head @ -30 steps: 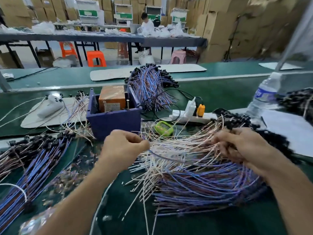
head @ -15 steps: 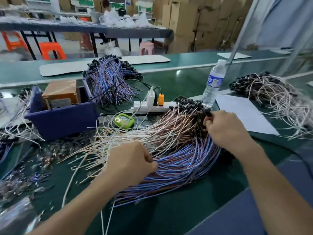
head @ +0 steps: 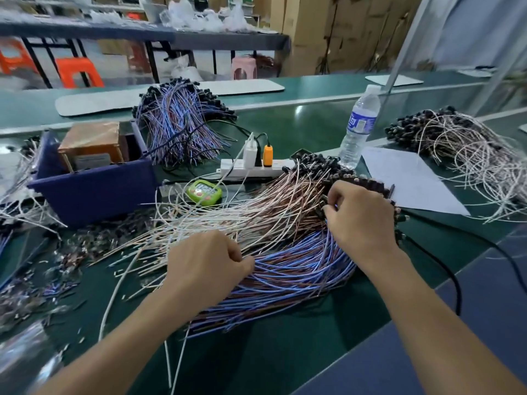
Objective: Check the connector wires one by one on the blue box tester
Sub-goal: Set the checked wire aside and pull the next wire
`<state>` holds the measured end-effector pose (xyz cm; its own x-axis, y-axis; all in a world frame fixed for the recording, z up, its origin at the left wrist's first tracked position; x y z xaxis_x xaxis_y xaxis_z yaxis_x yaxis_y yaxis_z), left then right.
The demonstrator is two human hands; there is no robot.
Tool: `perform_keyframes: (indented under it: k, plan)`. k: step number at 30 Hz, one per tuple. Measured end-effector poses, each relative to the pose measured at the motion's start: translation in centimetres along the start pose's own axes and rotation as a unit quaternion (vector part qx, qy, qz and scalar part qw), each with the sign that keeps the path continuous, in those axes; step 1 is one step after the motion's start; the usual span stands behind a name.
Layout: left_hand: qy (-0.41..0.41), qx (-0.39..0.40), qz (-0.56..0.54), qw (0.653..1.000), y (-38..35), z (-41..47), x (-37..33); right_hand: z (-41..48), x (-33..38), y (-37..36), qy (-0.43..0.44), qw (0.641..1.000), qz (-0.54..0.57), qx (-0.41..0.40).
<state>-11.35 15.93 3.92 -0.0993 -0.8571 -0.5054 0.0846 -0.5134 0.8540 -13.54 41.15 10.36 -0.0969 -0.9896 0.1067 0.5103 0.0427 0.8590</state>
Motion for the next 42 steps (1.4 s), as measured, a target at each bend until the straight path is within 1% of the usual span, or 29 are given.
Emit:
perform_keyframes:
  k: [3,7,11,17,19,22,23,25,27,28,30,32,35,36,39,42]
  plan:
    - [0.01,-0.008,-0.03,0.999,0.8,0.0,0.5,-1.2,2.9,-0.1,0.037,0.998,0.054,0.014]
    - [0.04,-0.029,-0.078,0.996,2.6,-0.1,2.1,-3.0,8.2,-0.7,0.082,0.984,0.152,0.036]
    - [0.091,-0.064,-0.11,0.988,4.7,-0.7,5.6,-5.0,15.0,-2.1,0.127,0.96,0.239,0.075]
    - [0.161,-0.137,-0.146,0.967,8.7,-3.3,12.0,-6.8,23.9,-3.8,0.156,0.926,0.328,0.108]
    - [0.179,-0.17,-0.167,0.954,10.2,-4.6,14.9,-7.6,27.0,-4.3,0.178,0.913,0.346,0.123]
    - [0.205,-0.222,-0.169,0.938,12.3,-6.6,19.3,-9.0,31.9,-4.6,0.202,0.89,0.379,0.153]
    - [0.218,-0.251,-0.172,0.927,13.0,-7.2,20.7,-9.4,33.4,-4.6,0.207,0.886,0.384,0.158]
    - [0.24,-0.34,-0.178,0.892,14.8,-8.8,23.2,-10.1,36.2,-5.1,0.221,0.879,0.382,0.179]
    - [0.244,-0.424,-0.157,0.858,16.6,-10.4,24.8,-10.8,38.9,-5.9,0.239,0.866,0.378,0.225]
    - [0.248,-0.434,-0.122,0.858,17.2,-10.9,25.2,-11.1,40.1,-6.3,0.246,0.857,0.377,0.251]
    - [0.278,-0.399,-0.033,0.873,17.5,-11.2,26.1,-11.7,42.4,-7.0,0.269,0.841,0.361,0.3]
    - [0.268,-0.379,0.005,0.886,17.3,-11.2,26.1,-11.7,43.6,-7.5,0.283,0.841,0.334,0.318]
    - [0.27,-0.37,-0.006,0.889,17.3,-11.4,26.9,-11.1,45.2,-7.7,0.275,0.85,0.329,0.306]
    - [0.274,-0.358,-0.018,0.892,17.1,-11.3,27.3,-11.0,45.9,-7.8,0.284,0.851,0.315,0.311]
    - [0.281,-0.328,-0.04,0.901,16.6,-11.1,28.1,-11.8,48.0,-8.4,0.345,0.852,0.215,0.329]
    - [0.277,-0.33,-0.057,0.901,16.5,-11.1,28.7,-11.8,48.7,-8.0,0.376,0.86,0.172,0.298]
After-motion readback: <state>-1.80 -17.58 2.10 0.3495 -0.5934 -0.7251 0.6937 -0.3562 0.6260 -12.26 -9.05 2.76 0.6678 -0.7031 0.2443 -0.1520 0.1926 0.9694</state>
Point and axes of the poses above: each hand's wrist, its own z-axis towards the middle knuckle, its own y-axis out of the back of the hand, x = y × z, the point moved 9 cm from there along z, towards the middle knuckle, and after that the axes turned 9 degrees about -z, right-handed, at the moved point
